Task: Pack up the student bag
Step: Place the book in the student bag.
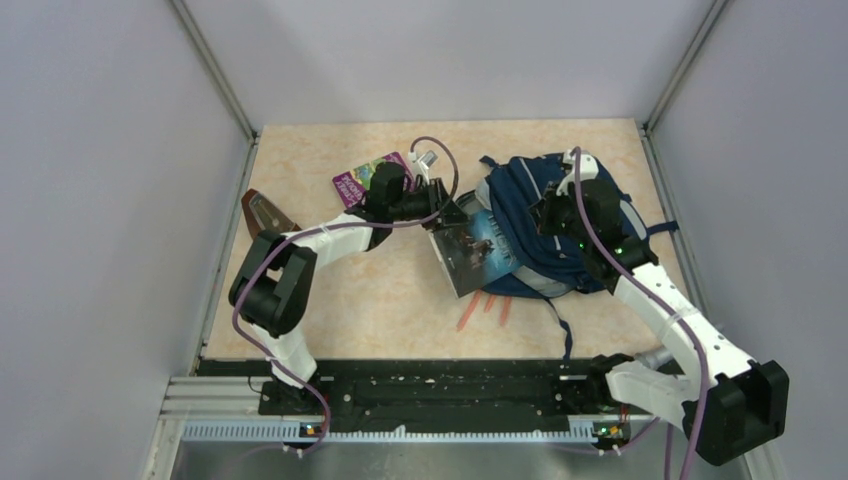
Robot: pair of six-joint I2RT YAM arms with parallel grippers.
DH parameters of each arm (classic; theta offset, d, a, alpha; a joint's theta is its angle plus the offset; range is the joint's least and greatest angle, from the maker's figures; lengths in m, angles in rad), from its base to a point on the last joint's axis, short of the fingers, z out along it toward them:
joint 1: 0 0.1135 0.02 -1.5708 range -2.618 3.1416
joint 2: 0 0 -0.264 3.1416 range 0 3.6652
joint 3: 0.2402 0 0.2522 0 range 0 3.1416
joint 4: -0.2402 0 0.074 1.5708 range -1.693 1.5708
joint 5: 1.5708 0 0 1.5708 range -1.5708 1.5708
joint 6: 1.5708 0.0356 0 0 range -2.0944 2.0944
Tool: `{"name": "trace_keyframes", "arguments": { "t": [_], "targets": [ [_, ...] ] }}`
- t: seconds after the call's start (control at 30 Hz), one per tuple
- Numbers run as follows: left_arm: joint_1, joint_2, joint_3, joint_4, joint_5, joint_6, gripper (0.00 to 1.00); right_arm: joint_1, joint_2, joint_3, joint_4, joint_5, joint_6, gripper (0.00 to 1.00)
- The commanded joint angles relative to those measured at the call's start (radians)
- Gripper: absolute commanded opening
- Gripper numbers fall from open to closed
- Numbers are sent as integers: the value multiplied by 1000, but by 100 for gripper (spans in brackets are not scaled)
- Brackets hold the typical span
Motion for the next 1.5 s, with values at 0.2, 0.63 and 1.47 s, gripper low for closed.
{"name": "trace_keyframes", "arguments": {
  "t": [0.2,0.63,1.47],
  "targets": [
    [-14,-18,90,318,-10,-135,0,2,-56,37,140,-22,20,0],
    [-1,268,259,294,-150,-83,0,2,-59,21,144,-27,29,0],
    [-79,113,165,-80,-603,248,74,2,-59,11,134,27,23,0]
  ]
}}
